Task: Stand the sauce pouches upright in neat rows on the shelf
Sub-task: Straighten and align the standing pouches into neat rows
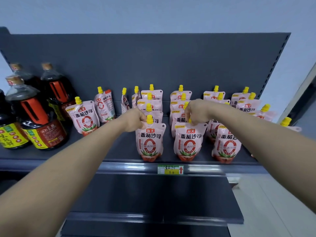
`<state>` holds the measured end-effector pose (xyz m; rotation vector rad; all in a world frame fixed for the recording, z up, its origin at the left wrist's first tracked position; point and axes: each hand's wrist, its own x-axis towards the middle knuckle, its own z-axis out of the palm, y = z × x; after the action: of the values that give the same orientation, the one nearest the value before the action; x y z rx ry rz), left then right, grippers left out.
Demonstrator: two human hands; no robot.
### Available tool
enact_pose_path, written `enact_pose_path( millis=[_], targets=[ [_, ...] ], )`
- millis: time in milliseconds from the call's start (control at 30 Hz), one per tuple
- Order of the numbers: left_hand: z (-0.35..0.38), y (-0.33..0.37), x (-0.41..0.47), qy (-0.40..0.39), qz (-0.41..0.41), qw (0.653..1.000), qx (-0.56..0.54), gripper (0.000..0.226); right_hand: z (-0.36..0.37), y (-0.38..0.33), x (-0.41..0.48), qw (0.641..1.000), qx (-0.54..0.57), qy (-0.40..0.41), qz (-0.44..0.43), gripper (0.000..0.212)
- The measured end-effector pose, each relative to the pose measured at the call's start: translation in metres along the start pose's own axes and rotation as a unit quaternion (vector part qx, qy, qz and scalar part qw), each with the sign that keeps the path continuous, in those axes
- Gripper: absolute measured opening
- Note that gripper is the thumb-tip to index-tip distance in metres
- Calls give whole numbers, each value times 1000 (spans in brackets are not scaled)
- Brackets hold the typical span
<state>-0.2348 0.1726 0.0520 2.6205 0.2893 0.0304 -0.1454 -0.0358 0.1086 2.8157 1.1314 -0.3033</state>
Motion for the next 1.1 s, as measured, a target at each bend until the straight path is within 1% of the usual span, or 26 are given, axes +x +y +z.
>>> enact_pose_path(
  millis=[100,133,200,233,267,333,367,400,500,567,633,733,833,900,1033,1100],
  targets=[
    [1,0,0,0,-15,1000,5,13,0,1,1,1000,2,-5,-4,29],
    [1,0,0,-2,-22,1000,11,18,0,1,1,1000,3,-5,-5,29],
    [2,2,0,-4,-38,999,17,37,1,3,3,1000,10,-4,-5,29],
    [3,3,0,-5,-42,999,15,38,1,4,4,1000,14,-4,-5,29],
    [3,2,0,-7,-44,999,7,32,1,5,5,1000,18,-5,-5,30],
    [2,0,0,-13,-33,999,-13,6,1,6,7,1000,23,-8,-7,30],
    [1,0,0,-16,-34,999,-18,20,2,8,9,1000,25,-12,-9,30],
    [-1,0,-1,-14,-35,999,-15,28,2,8,10,999,25,-15,-13,31],
    [-4,1,-1,-9,-29,999,-17,30,0,13,11,999,38,-33,-20,35],
    [-6,6,-2,-11,-25,999,-33,34,-6,16,10,997,63,-33,-27,33],
    [-11,12,-4,-10,-23,999,-49,40,-13,17,9,995,91,-4,-39,27],
    [-23,21,-10,-3,-15,996,-90,38,-24,12,12,985,134,84,-74,21],
    [-37,18,-18,38,-23,994,-104,35,-31,-4,22,975,136,131,-115,21],
    [-47,4,-23,97,-37,992,-78,32,-35,-19,31,972,125,146,-137,22],
    [-72,-48,-34,189,-104,976,-19,24,-46,-49,58,968,120,161,-153,21],
    [-87,-77,-36,224,-138,965,16,27,-52,-66,77,968,115,159,-156,20]
  ],
)
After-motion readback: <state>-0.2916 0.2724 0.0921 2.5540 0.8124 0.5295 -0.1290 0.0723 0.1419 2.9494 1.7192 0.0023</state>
